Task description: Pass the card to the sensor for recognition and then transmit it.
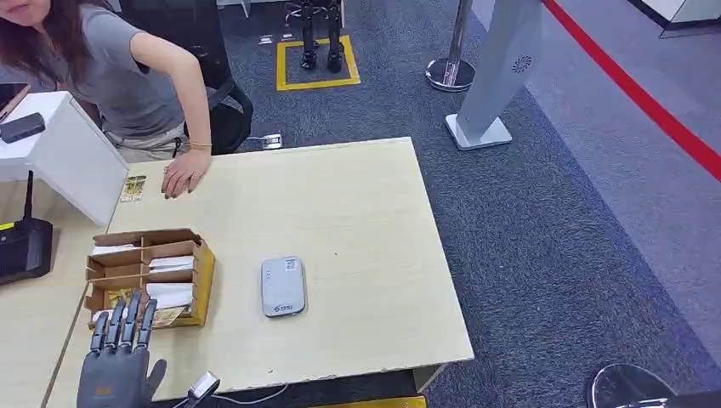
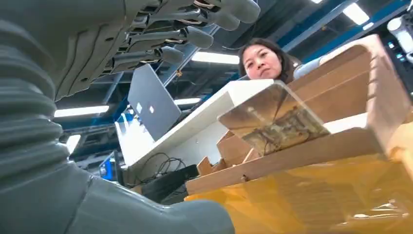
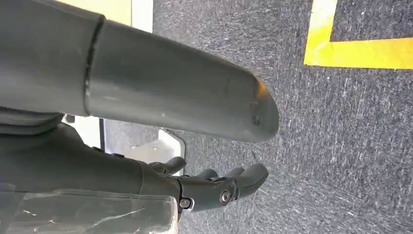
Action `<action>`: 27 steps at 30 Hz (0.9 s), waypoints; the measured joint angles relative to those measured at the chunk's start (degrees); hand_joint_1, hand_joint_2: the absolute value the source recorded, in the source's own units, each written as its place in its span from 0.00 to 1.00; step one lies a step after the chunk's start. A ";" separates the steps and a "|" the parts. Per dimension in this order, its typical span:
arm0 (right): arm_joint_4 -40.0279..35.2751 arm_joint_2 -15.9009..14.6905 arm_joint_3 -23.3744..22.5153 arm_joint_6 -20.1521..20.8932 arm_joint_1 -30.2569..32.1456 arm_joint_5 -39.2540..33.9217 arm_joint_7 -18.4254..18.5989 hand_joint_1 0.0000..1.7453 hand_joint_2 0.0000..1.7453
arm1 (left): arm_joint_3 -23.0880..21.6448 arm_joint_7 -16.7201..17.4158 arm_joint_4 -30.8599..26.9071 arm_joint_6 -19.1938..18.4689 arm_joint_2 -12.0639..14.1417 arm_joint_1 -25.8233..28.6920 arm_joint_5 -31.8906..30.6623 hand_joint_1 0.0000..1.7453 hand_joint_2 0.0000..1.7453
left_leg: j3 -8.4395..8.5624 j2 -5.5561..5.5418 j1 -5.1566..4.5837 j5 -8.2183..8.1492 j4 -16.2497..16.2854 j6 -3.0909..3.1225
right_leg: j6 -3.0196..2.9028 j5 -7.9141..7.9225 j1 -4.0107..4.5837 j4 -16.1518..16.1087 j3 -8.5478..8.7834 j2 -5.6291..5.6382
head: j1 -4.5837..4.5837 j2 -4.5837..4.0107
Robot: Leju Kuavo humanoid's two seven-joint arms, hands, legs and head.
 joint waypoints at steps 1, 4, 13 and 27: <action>0.00 0.00 0.00 0.00 0.00 0.04 -0.02 0.00 0.00 | 0.20 -0.15 0.31 0.00 -0.07 -0.17 0.00 0.00 1.00 | 0.00 0.00 0.00 0.00 0.00 0.00 | 0.00 0.00 0.00 0.00 0.00 0.00 | 0.00 0.02; 0.00 -0.04 0.02 0.00 -0.02 0.37 -0.20 0.00 0.00 | 0.68 -0.33 1.29 0.00 -0.28 -0.78 -0.02 0.00 1.00 | 0.00 0.00 0.00 0.00 0.00 0.00 | 0.00 0.00 0.00 0.00 0.00 -0.01 | 0.00 0.02; 0.00 -0.24 0.04 0.04 -0.05 0.59 -0.44 0.00 0.00 | 1.35 -0.90 3.65 0.11 -0.72 -2.55 0.00 0.00 1.00 | 0.00 0.00 0.00 0.00 0.00 0.00 | 0.00 0.00 0.00 0.00 0.00 0.00 | 0.00 0.02; 0.00 -0.26 0.09 0.61 -0.29 1.25 -0.61 0.00 0.00 | 1.31 -1.05 6.25 0.87 -0.79 -5.50 -0.02 0.00 1.00 | 0.00 0.00 0.00 0.00 0.00 0.00 | 0.00 0.00 0.00 0.00 0.00 0.00 | 0.00 0.02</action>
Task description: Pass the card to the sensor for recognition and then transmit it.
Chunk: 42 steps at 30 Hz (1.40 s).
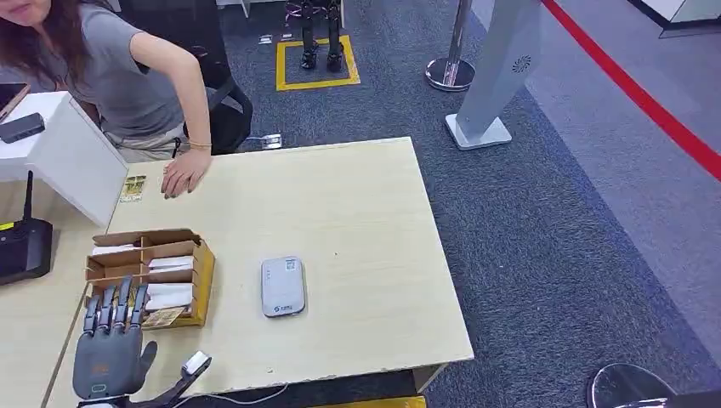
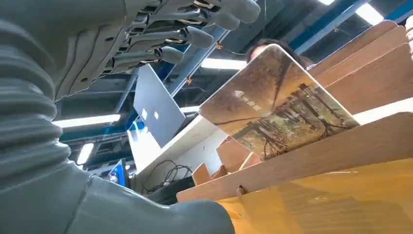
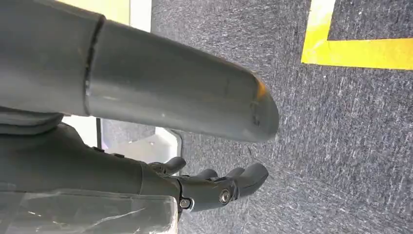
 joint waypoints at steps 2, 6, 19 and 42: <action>0.00 -0.02 0.02 0.00 -0.03 0.09 0.00 0.00 0.00 | 0.00 -0.26 0.28 0.15 -0.11 -0.40 0.00 0.00 1.00 | 0.00 0.00 0.00 0.00 0.00 0.00 | 0.00 0.00 0.00 0.00 0.00 0.00 | 0.00 0.00; 0.00 -0.02 0.04 0.00 -0.05 0.15 0.00 0.00 0.00 | 0.00 -0.50 0.81 0.55 -0.33 -0.91 0.00 0.00 1.00 | 0.00 0.01 0.00 0.00 0.00 0.00 | 0.00 0.00 0.00 0.00 0.00 0.00 | 0.00 0.00; 0.00 -0.11 0.48 0.00 -0.30 0.52 -0.37 0.00 0.00 | -0.55 -1.64 2.71 2.91 -1.16 -3.33 0.00 0.00 1.00 | 0.00 0.00 0.00 0.00 0.00 0.00 | 0.00 0.01 0.00 0.00 0.00 0.00 | 0.00 0.00; 0.00 -0.11 1.31 -0.37 -0.31 1.14 -0.37 0.00 0.00 | -0.94 -2.84 3.34 2.88 -2.43 -3.92 0.00 1.00 1.00 | 0.00 0.00 0.00 0.00 0.00 0.00 | 0.00 0.01 0.00 0.00 0.00 0.00 | 0.00 0.00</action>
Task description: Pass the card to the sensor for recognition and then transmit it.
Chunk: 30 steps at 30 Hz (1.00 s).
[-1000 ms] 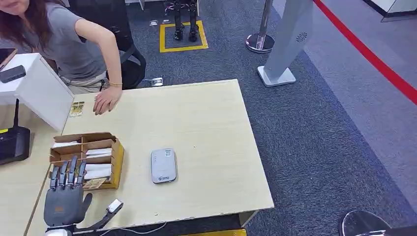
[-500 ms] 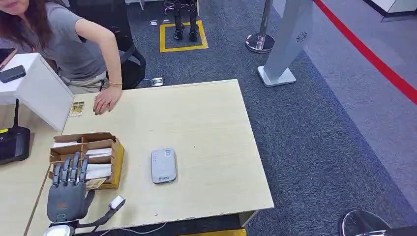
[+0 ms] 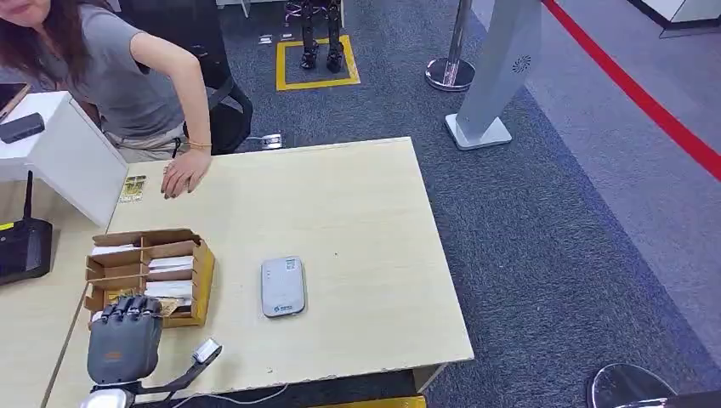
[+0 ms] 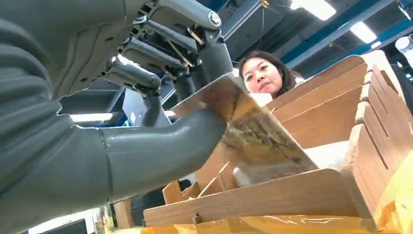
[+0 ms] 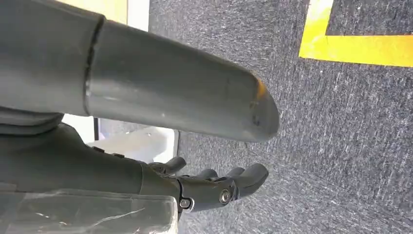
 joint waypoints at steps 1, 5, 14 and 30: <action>0.00 0.00 0.02 -0.11 0.00 0.04 -0.02 0.00 0.00 | 0.02 0.00 0.00 -0.04 0.00 0.00 0.00 1.00 1.00 | 0.00 0.00 0.00 0.00 0.00 0.00 | 0.00 0.00 0.00 0.00 0.00 0.00 | 0.00 0.00; 0.00 0.00 0.02 -0.31 0.00 0.13 -0.07 0.00 0.00 | 0.02 0.00 0.00 -0.20 -0.22 0.00 0.00 1.00 1.00 | 0.00 0.00 0.00 0.00 0.00 0.00 | 0.00 0.00 0.00 0.00 0.00 0.00 | 0.00 0.00; 0.00 0.00 0.07 -0.28 -0.01 0.39 -0.07 0.00 0.00 | 0.09 -0.52 0.02 -0.26 -0.81 -0.28 0.00 1.00 1.00 | 0.00 0.00 0.00 0.00 0.00 0.00 | 0.00 0.00 0.00 0.00 0.00 0.00 | 0.00 0.00; 0.00 0.00 0.07 -0.22 -0.02 0.35 -0.06 0.00 0.00 | 1.24 -1.56 -0.11 -0.59 -1.75 -0.93 0.00 1.00 1.00 | 0.01 0.00 0.00 0.01 0.00 0.00 | 0.00 0.00 0.00 0.00 0.00 0.00 | 0.00 0.00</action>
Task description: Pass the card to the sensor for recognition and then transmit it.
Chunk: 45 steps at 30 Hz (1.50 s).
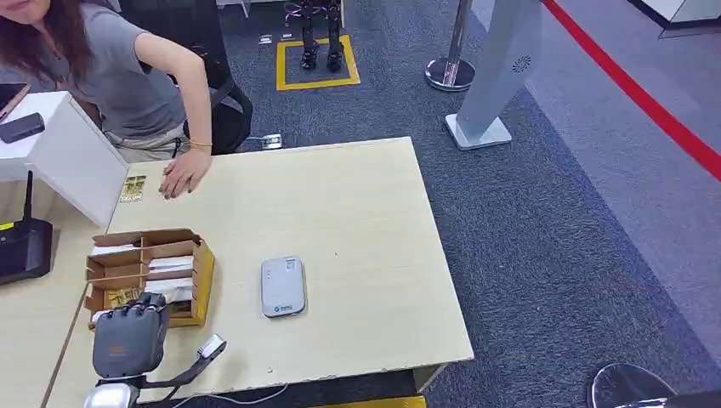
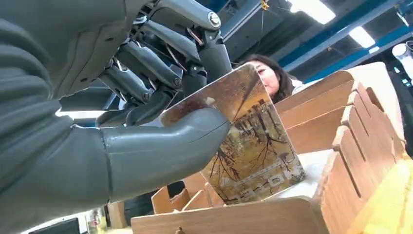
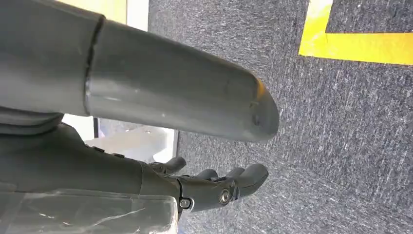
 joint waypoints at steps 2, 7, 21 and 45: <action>0.00 0.00 0.00 0.00 -0.01 0.00 0.00 0.00 0.00 | -0.11 1.83 -0.40 -0.76 0.30 -0.48 0.00 1.00 1.00 | 0.00 0.00 0.00 0.01 0.00 -0.01 | 0.00 0.00 0.00 0.00 0.00 0.00 | 0.00 0.00; 0.00 0.00 0.00 0.00 -0.08 0.04 -0.02 0.00 0.00 | -1.49 6.93 -3.81 -3.37 2.91 -3.29 -0.04 1.00 1.00 | 0.00 0.00 0.02 0.03 0.00 -0.02 | -0.03 0.02 0.00 0.01 0.00 -0.01 | 0.00 0.00; 0.00 0.00 0.00 -0.02 -0.25 0.20 -0.79 0.00 0.00 | -3.21 7.41 -12.88 -4.72 5.75 -8.07 -0.09 1.00 1.00 | -0.01 0.00 0.00 0.06 0.01 -0.02 | -0.01 0.04 0.00 0.01 -0.02 0.00 | 0.00 -0.02; 0.00 0.07 0.02 1.44 -0.77 1.66 -2.45 0.00 0.00 | -5.57 6.74 -18.43 -11.32 7.48 -17.89 0.02 1.00 1.00 | 0.01 0.03 -0.01 0.07 0.02 -0.03 | 0.00 0.08 0.00 0.02 0.00 0.04 | 0.00 0.00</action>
